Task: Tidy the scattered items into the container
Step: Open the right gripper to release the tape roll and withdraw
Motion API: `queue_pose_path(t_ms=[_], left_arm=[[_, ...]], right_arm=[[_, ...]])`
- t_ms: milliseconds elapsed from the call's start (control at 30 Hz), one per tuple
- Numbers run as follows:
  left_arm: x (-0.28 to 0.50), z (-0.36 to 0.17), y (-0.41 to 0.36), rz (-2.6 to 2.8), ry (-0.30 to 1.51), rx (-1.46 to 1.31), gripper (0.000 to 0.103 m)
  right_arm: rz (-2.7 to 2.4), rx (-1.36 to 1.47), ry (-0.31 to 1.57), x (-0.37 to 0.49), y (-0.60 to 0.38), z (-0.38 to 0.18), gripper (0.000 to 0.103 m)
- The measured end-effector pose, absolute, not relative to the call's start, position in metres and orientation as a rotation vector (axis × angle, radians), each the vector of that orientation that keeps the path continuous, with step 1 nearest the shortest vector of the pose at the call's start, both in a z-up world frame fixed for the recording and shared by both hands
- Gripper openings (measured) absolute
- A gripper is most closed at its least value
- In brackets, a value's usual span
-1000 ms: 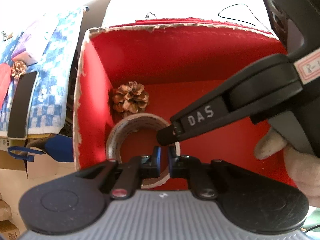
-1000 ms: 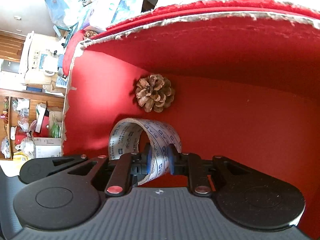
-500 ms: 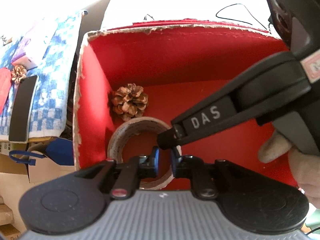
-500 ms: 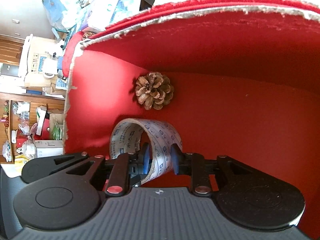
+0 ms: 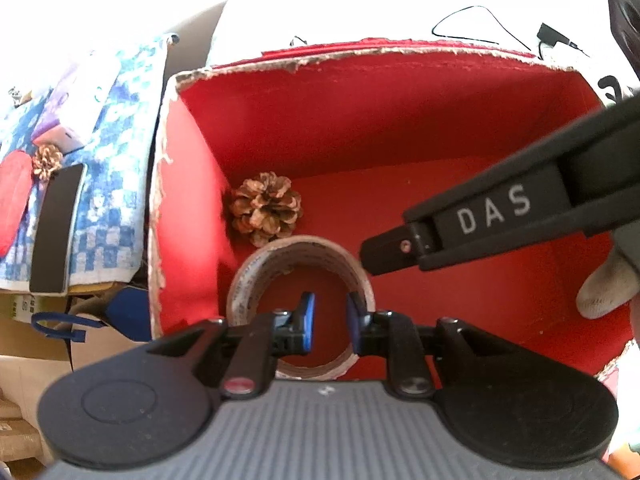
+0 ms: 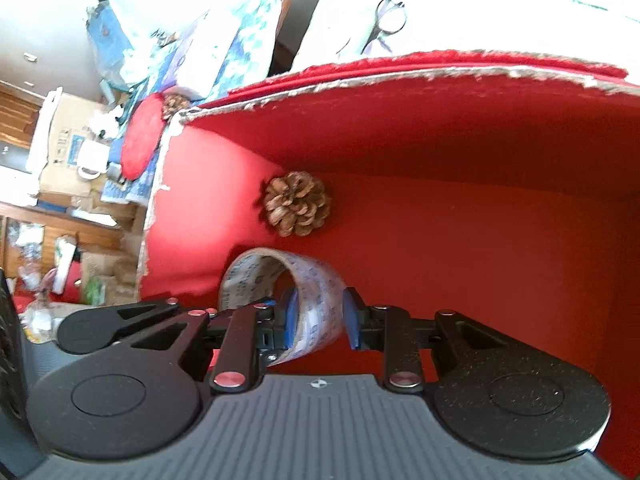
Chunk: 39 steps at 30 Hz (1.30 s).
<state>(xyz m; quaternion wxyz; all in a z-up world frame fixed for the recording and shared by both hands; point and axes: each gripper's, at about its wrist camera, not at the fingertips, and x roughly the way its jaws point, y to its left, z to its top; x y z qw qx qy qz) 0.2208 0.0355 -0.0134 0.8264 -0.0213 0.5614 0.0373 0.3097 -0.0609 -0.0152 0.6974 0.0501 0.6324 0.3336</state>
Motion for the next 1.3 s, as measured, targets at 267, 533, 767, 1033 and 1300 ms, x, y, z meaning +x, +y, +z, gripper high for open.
queue_pose_path(t_ms=[267, 533, 767, 1033, 1300], left_arm=[[0.217, -0.012, 0.035, 0.090, 1.179, -0.032, 0.024], [0.217, -0.012, 0.032, 0.105, 1.175, -0.005, 0.024], [0.210, 0.002, 0.024, 0.103, 1.122, 0.037, 0.040], [0.194, 0.023, 0.008, 0.079, 1.030, 0.089, 0.047], [0.148, 0.066, 0.015, 0.020, 0.885, 0.054, 0.052]], right_arm=[[0.650, 0.081, 1.433, 0.310, -0.059, -0.031, 0.023], [0.669, 0.098, 1.479, 0.305, -0.048, -0.050, 0.017], [0.626, 0.093, 1.417, 0.299, -0.061, -0.042, 0.020], [0.584, 0.129, 1.290, 0.282, -0.096, -0.008, 0.020], [0.610, 0.189, 1.145, 0.233, -0.133, 0.041, 0.021]])
